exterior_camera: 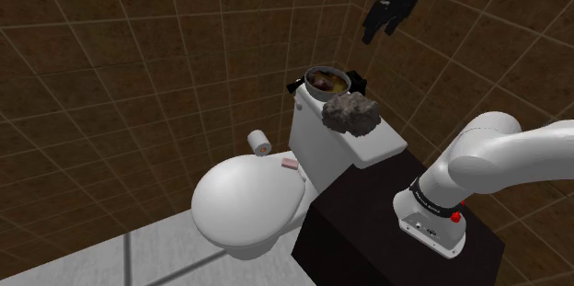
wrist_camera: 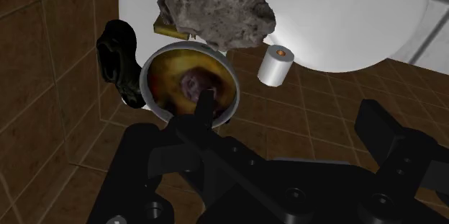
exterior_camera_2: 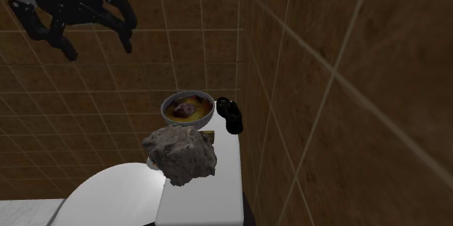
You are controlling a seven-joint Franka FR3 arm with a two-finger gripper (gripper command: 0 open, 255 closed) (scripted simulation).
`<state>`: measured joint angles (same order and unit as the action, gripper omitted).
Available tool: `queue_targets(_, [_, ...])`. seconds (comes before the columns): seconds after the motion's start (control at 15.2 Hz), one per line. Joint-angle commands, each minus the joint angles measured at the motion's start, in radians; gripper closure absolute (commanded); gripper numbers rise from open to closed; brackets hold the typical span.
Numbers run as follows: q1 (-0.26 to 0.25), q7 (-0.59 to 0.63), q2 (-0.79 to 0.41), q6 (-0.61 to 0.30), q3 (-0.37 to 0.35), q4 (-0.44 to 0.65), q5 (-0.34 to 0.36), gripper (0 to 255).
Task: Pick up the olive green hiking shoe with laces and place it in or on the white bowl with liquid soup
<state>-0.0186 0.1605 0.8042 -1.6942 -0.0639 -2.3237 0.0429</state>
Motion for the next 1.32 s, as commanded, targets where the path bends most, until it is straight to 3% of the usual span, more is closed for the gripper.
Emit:
queue_targets(0.0, [0.0,0.0,0.0,0.0,0.0,0.0,0.0,0])
queue_targets(0.66, [0.053,-0.156,-0.189,-0.221,0.162,-0.069,0.069,0])
queue_targets(1.25, [0.086,-0.305,-0.451,-0.409,0.3,-0.028,0.081,0])
